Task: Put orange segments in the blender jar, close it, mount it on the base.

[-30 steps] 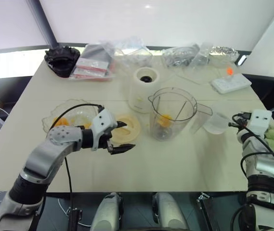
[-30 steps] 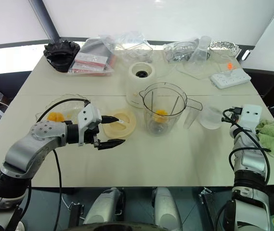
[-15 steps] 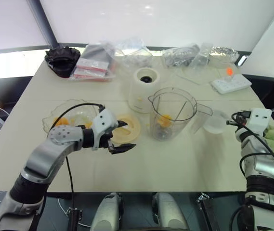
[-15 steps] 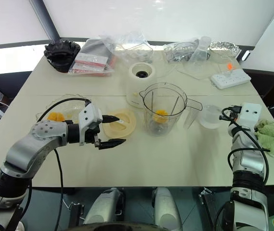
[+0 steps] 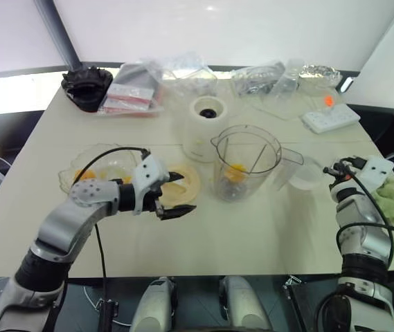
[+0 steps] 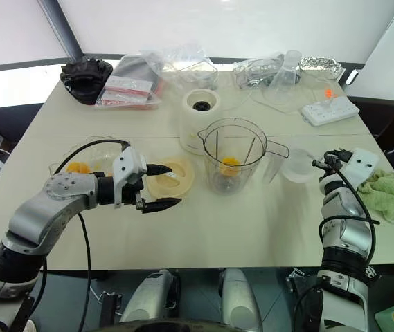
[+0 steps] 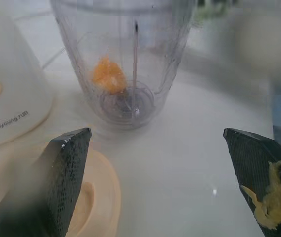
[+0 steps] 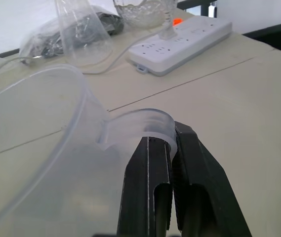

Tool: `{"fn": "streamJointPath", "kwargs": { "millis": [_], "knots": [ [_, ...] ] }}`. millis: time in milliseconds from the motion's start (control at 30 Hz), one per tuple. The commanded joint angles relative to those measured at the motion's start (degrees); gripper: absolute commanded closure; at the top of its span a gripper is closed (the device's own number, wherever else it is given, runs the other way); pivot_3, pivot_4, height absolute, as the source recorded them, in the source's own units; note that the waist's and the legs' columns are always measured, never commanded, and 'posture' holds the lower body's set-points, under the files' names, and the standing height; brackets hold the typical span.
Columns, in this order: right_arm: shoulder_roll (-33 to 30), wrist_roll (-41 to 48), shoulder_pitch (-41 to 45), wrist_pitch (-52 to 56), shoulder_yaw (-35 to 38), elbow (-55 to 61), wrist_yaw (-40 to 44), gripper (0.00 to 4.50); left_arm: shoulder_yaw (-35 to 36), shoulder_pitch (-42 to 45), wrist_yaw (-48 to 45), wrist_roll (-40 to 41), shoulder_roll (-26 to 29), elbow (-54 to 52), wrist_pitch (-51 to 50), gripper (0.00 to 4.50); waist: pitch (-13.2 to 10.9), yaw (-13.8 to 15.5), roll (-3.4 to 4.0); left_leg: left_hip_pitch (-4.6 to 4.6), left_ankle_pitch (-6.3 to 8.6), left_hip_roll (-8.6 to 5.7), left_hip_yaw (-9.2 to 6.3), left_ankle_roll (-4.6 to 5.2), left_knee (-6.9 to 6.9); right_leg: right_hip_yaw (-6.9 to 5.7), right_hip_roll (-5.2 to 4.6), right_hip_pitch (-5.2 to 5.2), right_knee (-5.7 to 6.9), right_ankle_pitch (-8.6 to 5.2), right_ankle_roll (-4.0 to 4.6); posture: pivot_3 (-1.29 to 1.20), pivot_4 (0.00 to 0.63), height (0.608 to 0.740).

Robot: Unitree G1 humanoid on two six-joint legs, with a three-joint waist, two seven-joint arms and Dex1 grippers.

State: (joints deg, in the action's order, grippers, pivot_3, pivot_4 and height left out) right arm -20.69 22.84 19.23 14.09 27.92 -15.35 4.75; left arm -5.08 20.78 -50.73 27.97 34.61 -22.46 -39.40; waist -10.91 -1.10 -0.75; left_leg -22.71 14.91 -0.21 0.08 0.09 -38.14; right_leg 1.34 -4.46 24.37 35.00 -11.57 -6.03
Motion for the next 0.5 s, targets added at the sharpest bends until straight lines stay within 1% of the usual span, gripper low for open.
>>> {"fn": "streamJointPath", "kwargs": {
  "millis": [33, 167, 300, 500],
  "knots": [
    [-0.18, 1.87, 1.49, -1.20, 1.46, 5.00, -0.07, 4.46, 4.23, 1.28, -0.32, 3.73, -0.28, -0.13, 0.17, 0.00, 0.00, 0.00, 0.01, -0.01, 0.00, -0.01, 0.00, 0.00, 0.01, 0.00, 0.00, 0.01, 0.00, 0.00, 0.00, 0.00, 0.150, 0.740],
    [0.13, 2.97, 1.80, -1.49, 1.75, 5.91, -0.14, 4.46, 6.14, 1.13, -0.94, 6.05, -0.40, -0.34, 0.79, 0.00, -0.01, -0.05, 0.02, -0.02, 0.00, -0.02, 0.01, 0.00, 0.02, 0.00, 0.01, 0.03, 0.00, -0.01, -0.01, 0.00, 0.150, 0.740],
    [-0.35, 3.67, 1.94, -0.85, 1.82, 7.23, -0.20, 4.46, 7.69, 0.40, -1.05, 7.15, -1.38, -0.74, 3.67, 0.00, -0.01, -0.01, 0.02, -0.02, 0.00, -0.02, 0.02, 0.00, 0.02, 0.01, 0.01, 0.03, 0.00, -0.01, -0.01, 0.00, 0.150, 0.740],
    [-3.14, 4.54, 3.21, 0.75, 2.64, 10.73, -0.51, 4.46, 7.81, -1.16, -0.19, 7.25, -2.32, -0.58, 5.72, 0.00, -0.02, 0.02, 0.04, -0.04, 0.00, -0.02, 0.02, 0.00, 0.02, 0.01, 0.00, 0.04, -0.01, -0.01, -0.01, 0.00, 0.150, 0.740]
  ]
}}
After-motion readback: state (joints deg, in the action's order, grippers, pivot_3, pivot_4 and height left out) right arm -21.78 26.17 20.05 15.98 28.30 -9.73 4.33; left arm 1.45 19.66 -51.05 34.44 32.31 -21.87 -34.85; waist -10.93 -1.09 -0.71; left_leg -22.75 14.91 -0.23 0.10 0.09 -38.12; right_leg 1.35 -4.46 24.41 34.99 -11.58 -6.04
